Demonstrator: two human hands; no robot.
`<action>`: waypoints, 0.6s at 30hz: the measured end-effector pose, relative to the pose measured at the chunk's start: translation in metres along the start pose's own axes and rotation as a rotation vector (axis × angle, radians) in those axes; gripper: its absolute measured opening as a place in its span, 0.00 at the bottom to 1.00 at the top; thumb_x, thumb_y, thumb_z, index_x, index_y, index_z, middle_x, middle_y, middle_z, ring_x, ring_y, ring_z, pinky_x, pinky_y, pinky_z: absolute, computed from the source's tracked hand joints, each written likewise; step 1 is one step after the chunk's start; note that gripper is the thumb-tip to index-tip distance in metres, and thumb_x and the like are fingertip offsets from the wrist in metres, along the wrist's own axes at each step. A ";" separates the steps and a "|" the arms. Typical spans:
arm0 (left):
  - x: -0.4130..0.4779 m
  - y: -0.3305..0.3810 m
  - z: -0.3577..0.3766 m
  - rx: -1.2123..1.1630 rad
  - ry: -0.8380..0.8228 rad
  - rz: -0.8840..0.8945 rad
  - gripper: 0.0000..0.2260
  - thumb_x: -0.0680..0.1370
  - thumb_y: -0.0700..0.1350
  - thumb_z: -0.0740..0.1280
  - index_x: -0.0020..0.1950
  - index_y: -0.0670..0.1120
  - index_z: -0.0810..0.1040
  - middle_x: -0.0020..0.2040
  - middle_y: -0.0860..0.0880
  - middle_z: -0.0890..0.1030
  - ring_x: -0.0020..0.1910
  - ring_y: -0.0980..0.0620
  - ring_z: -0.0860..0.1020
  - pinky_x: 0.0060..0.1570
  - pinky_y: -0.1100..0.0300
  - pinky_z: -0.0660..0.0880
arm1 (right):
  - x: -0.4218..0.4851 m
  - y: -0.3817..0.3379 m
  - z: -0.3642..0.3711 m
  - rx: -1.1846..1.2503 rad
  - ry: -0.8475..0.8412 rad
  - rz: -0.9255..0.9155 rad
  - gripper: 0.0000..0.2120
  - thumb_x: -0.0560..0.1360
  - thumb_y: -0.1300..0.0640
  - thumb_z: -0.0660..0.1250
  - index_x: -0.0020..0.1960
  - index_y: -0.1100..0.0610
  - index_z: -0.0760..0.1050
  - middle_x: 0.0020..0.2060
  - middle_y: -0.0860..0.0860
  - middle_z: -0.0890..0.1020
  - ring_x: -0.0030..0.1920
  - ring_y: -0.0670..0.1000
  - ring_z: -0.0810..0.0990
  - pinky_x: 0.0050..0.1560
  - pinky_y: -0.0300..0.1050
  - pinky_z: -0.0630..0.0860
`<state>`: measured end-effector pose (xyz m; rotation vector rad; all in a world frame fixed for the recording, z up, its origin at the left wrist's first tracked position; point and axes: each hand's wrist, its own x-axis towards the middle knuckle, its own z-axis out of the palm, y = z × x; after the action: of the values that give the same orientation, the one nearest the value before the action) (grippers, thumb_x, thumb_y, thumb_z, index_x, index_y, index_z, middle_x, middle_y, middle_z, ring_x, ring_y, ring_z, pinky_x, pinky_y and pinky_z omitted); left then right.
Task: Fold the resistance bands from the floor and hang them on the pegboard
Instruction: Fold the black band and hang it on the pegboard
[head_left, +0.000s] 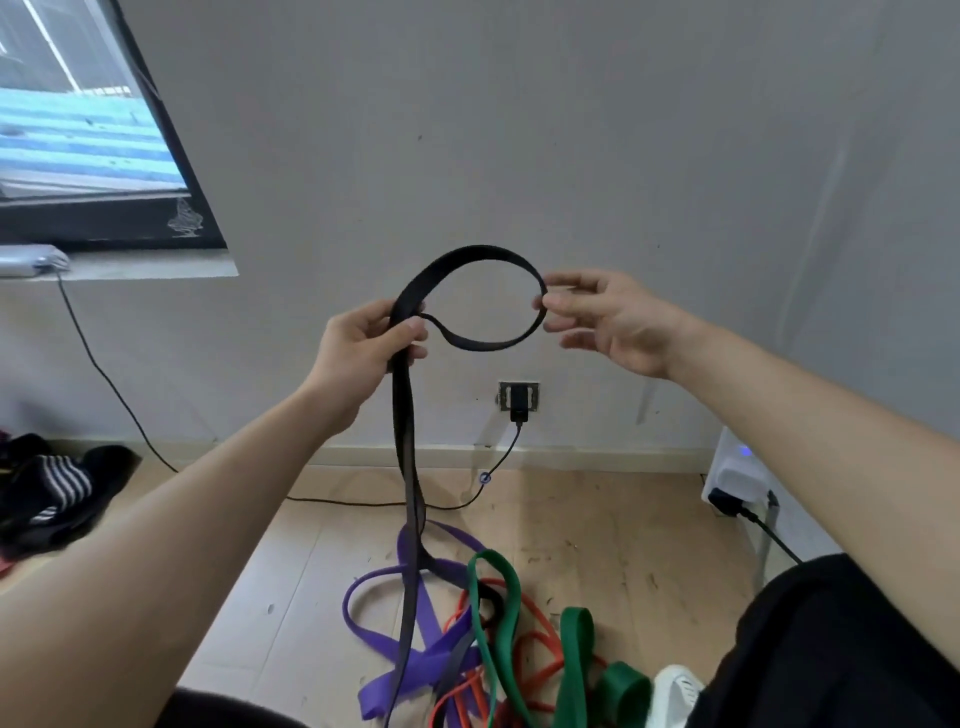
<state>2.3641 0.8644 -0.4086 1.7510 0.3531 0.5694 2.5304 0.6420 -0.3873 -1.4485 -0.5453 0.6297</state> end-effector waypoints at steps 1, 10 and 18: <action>0.001 0.004 0.000 -0.038 0.024 -0.001 0.06 0.81 0.39 0.69 0.56 0.44 0.83 0.44 0.46 0.83 0.42 0.49 0.83 0.51 0.54 0.80 | 0.001 0.006 0.004 -0.042 -0.018 0.065 0.26 0.76 0.61 0.71 0.71 0.61 0.68 0.60 0.56 0.80 0.44 0.51 0.83 0.41 0.42 0.80; 0.000 0.042 0.018 -0.259 0.047 0.071 0.08 0.83 0.41 0.67 0.60 0.40 0.79 0.50 0.44 0.86 0.47 0.48 0.85 0.51 0.53 0.81 | -0.006 0.054 0.054 -0.395 -0.392 0.259 0.21 0.77 0.46 0.68 0.68 0.50 0.73 0.66 0.50 0.76 0.65 0.53 0.76 0.67 0.53 0.75; -0.001 0.058 0.016 -0.397 0.110 0.067 0.06 0.83 0.43 0.67 0.58 0.43 0.79 0.55 0.42 0.86 0.56 0.42 0.85 0.58 0.49 0.82 | -0.010 0.065 0.094 -0.452 -0.420 0.050 0.17 0.76 0.50 0.73 0.62 0.52 0.77 0.53 0.49 0.83 0.54 0.49 0.81 0.54 0.45 0.78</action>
<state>2.3683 0.8360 -0.3559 1.3564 0.2388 0.7324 2.4548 0.7051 -0.4466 -1.7636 -1.0321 0.8987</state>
